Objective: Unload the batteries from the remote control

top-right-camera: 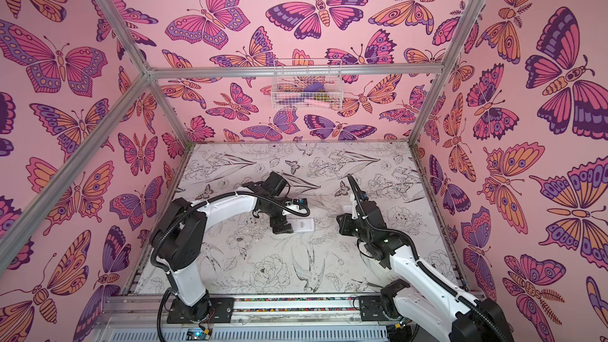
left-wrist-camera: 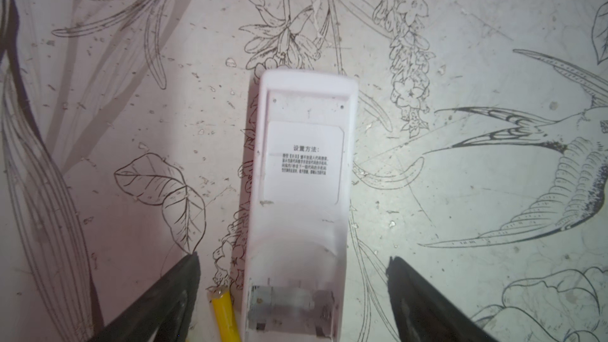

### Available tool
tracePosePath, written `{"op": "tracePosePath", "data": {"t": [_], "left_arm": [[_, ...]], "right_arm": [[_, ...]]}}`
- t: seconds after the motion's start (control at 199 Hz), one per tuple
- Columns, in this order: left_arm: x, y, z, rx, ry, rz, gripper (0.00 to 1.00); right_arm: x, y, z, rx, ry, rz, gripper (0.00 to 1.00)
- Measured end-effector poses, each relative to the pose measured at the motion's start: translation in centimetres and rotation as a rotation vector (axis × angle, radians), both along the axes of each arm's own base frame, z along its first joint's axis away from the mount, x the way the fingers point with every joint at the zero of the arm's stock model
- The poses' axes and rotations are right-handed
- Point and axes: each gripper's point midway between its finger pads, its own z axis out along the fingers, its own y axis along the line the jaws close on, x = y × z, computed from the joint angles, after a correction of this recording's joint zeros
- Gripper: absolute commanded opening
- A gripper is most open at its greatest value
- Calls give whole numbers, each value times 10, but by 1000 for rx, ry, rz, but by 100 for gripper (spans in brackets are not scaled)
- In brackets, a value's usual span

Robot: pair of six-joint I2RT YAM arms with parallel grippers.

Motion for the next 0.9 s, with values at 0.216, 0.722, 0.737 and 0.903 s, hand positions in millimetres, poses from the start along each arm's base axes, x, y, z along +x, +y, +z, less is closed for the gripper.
{"op": "tracePosePath", "data": {"t": [0.216, 0.722, 0.737, 0.903], "left_arm": [[1, -1, -15, 31, 15, -8, 89], [0, -1, -28, 80, 15, -5, 71], [0, -1, -29, 81, 13, -7, 70], [1, 0, -29, 91, 6, 1, 61]], "right_arm": [[-1, -1, -3, -4, 10, 0, 0], [-1, -1, -5, -3, 14, 2, 0], [-1, -1, -5, -3, 14, 2, 0], [-6, -3, -13, -5, 25, -1, 0]]}}
